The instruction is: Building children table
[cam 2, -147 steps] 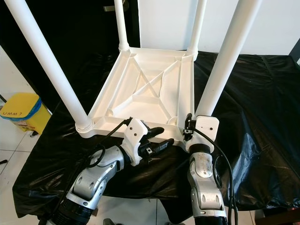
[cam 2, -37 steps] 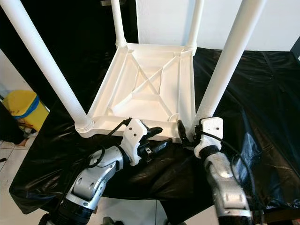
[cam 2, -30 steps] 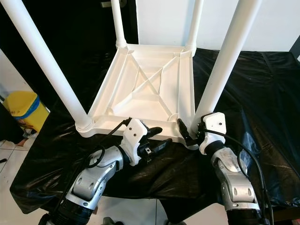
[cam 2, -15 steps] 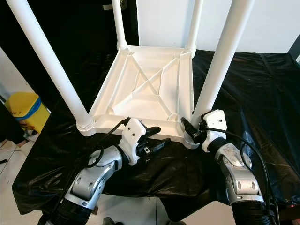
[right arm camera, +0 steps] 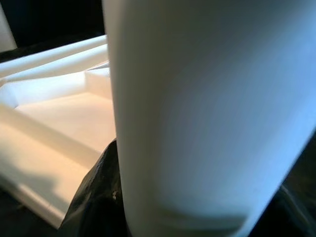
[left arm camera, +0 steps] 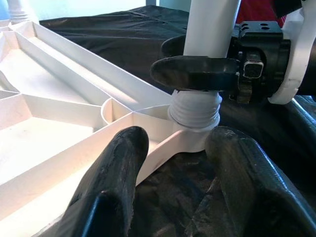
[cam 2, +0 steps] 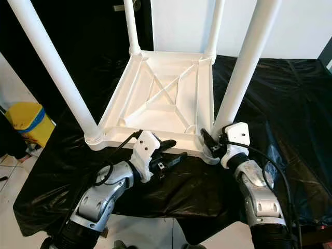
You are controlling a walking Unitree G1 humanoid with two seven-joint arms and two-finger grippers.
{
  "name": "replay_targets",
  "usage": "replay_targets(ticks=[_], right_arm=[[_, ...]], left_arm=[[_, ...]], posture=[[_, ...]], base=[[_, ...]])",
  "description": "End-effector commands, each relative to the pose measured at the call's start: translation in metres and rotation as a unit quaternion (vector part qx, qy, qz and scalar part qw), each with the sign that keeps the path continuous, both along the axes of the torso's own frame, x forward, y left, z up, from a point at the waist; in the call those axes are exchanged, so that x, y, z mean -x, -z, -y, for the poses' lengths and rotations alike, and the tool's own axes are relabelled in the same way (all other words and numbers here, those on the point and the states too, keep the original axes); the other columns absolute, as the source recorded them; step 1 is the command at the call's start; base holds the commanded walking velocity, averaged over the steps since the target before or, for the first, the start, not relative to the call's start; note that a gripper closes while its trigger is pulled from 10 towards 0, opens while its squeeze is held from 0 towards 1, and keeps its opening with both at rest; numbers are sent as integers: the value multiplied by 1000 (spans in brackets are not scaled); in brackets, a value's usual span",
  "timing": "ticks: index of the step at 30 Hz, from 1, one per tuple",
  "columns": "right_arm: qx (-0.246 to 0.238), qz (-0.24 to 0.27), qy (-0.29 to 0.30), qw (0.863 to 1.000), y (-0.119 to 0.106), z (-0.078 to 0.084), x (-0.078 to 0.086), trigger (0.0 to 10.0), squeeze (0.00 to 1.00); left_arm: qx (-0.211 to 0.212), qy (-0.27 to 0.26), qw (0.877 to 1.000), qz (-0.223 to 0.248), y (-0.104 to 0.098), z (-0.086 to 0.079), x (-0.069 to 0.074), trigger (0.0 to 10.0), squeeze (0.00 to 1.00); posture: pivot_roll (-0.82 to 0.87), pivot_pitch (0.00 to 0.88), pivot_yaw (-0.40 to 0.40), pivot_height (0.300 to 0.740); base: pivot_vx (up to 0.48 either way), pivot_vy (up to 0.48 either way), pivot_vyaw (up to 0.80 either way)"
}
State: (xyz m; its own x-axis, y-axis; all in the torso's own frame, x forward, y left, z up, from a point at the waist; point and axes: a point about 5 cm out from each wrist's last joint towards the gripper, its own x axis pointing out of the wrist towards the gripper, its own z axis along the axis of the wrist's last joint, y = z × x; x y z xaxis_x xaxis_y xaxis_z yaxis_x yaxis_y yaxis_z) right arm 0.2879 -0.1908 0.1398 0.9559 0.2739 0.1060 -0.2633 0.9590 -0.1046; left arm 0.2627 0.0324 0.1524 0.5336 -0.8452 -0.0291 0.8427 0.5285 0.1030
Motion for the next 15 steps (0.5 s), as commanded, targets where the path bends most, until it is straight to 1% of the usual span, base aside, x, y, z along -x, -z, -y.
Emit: replay_targets(ticks=[1, 2, 4, 6, 7, 9, 15], right_arm=[[-10, -45, 36, 998, 18, 2, 2, 10000, 0], [-18, -46, 57, 997, 18, 2, 2, 10000, 0], [-18, -46, 57, 997, 18, 2, 2, 10000, 0], [-33, -52, 116, 991, 21, 3, 1, 10000, 0], [-33, -52, 116, 991, 21, 3, 1, 10000, 0], [-40, -59, 160, 985, 24, -1, 4, 10000, 0], [-43, -60, 176, 982, 27, -6, 8, 10000, 0]], left_arm=[[-2, -41, 999, 2, 0, -2, -2, 10000, 0], [-1, -41, 999, 2, 0, -2, -2, 10000, 0], [-1, -41, 999, 2, 0, -2, -2, 10000, 0], [6, -44, 999, 0, 0, 0, -2, 10000, 0], [6, -44, 999, 0, 0, 0, -2, 10000, 0], [13, -46, 999, -3, 2, 4, -2, 10000, 0], [16, -40, 999, -6, 3, 8, -1, 10000, 0]], posture=[[-99, 85, -5, 740], [-99, 85, -7, 740], [-99, 85, -7, 740], [-125, 72, -34, 740], [-125, 72, -34, 740], [-170, 60, -37, 740], [-180, 57, -30, 740]], base=[[0, 0, 0], [0, 0, 0], [0, 0, 0], [0, 0, 0], [0, 0, 0], [0, 0, 0], [0, 0, 0]])
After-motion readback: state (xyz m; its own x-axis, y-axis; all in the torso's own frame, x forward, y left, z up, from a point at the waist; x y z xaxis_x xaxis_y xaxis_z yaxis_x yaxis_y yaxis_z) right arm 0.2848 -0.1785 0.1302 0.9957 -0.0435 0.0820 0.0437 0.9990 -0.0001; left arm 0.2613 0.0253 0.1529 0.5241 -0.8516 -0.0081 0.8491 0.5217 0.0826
